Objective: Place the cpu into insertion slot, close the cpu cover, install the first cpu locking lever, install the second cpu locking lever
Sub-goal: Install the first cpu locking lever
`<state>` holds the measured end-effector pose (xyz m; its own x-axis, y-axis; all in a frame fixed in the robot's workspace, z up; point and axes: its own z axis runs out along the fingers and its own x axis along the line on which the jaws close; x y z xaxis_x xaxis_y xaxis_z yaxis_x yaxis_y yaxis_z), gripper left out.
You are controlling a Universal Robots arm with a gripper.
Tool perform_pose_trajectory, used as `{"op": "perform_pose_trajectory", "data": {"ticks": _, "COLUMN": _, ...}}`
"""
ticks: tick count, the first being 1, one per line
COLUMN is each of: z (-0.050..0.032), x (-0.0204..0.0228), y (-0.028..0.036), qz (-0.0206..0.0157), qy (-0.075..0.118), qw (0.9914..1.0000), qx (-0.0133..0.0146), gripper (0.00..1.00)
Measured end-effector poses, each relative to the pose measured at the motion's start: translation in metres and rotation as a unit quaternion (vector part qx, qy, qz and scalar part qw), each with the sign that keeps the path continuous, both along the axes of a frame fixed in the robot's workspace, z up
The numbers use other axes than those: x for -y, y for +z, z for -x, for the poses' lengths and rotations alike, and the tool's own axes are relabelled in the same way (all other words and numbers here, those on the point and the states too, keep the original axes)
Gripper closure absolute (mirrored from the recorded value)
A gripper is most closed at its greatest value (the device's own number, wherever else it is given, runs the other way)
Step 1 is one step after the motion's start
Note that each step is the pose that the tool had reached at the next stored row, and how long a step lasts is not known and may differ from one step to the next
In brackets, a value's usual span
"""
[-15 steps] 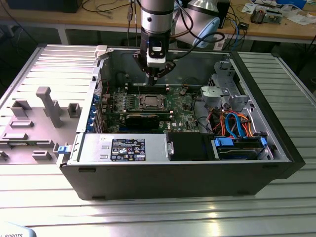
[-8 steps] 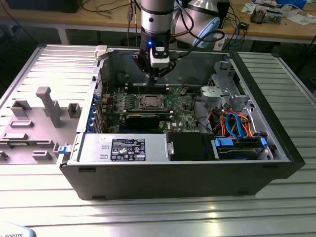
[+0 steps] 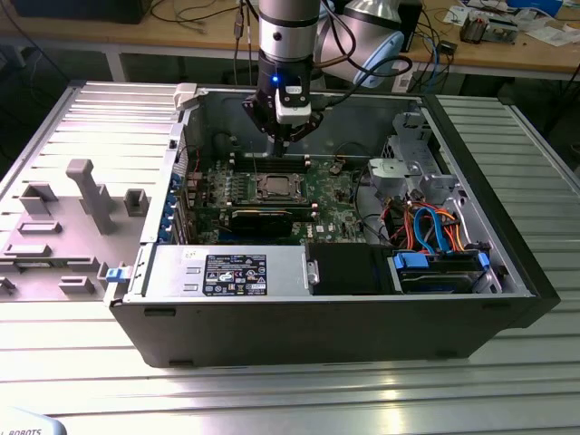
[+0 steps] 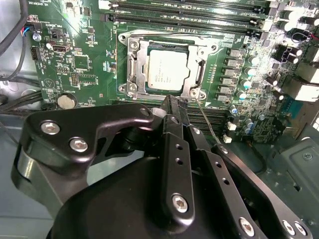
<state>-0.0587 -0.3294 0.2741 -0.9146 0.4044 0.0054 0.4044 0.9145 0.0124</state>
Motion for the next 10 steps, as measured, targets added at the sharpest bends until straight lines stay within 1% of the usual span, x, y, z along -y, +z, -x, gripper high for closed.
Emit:
{"op": "perform_pose_trajectory", "data": {"ticks": 6, "z": 0.0000, "x": 0.0000, "y": 0.0000, "qz": 0.0000, "qy": 0.001, "qw": 1.00000, "qx": 0.0000, "gripper": 0.89}}
{"op": "perform_pose_trajectory", "data": {"ticks": 10, "z": 0.0000, "x": 0.0000, "y": 0.0000, "qz": 0.0000, "qy": 0.011, "qw": 0.99994, "qx": 0.0000, "gripper": 0.89}}
